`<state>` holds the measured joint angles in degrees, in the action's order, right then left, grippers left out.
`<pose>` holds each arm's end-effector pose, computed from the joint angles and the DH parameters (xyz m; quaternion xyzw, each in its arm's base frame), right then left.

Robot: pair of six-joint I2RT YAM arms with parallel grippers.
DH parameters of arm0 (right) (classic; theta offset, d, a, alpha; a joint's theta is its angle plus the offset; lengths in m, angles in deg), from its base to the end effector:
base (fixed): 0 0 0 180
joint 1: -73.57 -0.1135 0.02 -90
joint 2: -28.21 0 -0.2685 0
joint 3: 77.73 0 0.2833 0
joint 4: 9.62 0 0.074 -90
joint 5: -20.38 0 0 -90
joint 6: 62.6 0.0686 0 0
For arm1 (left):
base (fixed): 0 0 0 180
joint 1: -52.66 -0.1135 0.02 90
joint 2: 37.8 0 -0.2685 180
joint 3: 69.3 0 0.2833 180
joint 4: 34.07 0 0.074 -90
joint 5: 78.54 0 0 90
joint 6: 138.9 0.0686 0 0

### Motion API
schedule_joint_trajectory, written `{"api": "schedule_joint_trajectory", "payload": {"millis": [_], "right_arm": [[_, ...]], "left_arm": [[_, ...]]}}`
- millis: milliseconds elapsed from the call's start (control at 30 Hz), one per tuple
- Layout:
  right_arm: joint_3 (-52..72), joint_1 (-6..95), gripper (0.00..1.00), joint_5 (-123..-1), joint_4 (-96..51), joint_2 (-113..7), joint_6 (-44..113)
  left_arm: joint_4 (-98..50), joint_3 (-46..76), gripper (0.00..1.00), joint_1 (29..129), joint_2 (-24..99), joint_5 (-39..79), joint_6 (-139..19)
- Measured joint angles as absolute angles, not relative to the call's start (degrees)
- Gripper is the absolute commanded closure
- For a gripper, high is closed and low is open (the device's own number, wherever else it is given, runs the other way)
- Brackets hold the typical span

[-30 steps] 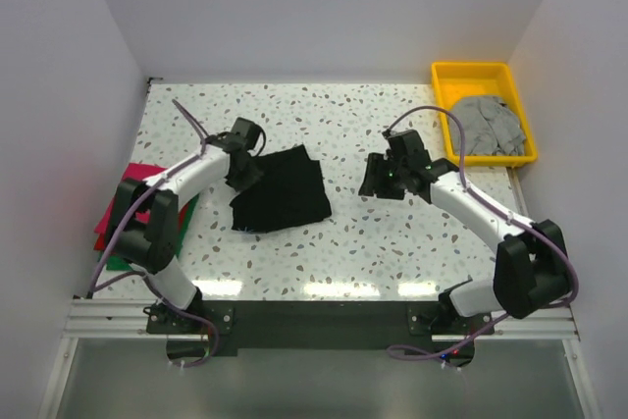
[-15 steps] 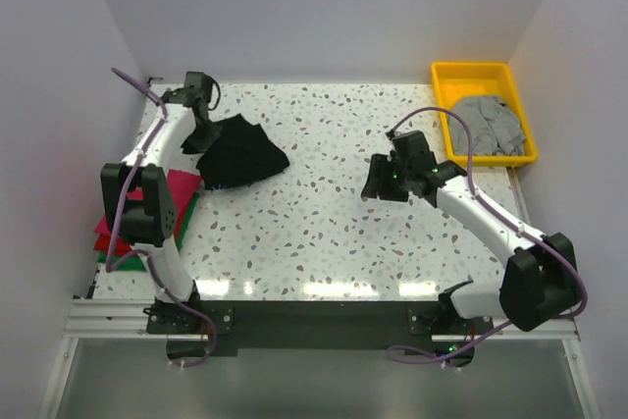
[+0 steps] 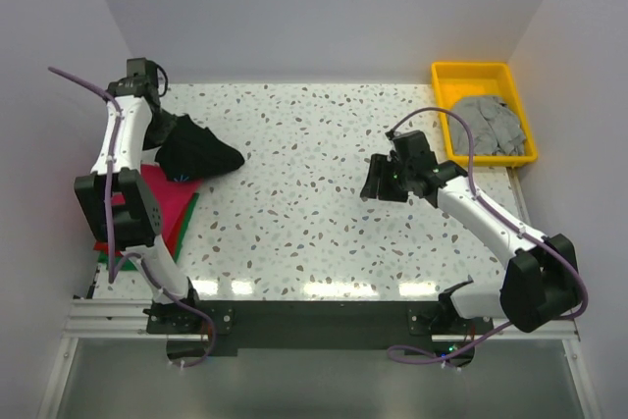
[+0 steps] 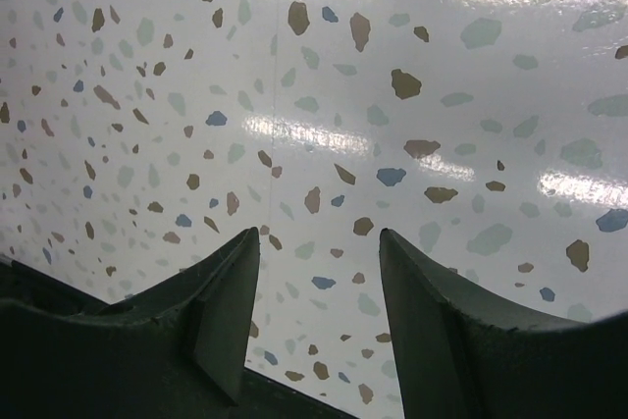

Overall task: Fold and stack the t-shirts
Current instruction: Neatly place the folded tshirt to the corner

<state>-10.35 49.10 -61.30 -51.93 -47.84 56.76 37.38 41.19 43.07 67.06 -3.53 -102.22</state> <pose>0.2914 0.1435 0.2211 0.0159 0.9403 0.2118 0.2661 0.4193 0.0888 0.2729 -0.5292 0.8127 0.0410 0.2402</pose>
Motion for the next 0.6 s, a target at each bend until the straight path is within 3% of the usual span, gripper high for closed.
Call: {"api": "schedule_joint_trajectory", "payload": {"millis": [600], "right_arm": [[-10.4, 49.1, 0.44, -61.0, -52.6, -47.0, 56.9]], "left_arm": [[40.4, 43.8, 1.0, 39.3, 59.8, -2.2, -98.6]]}}
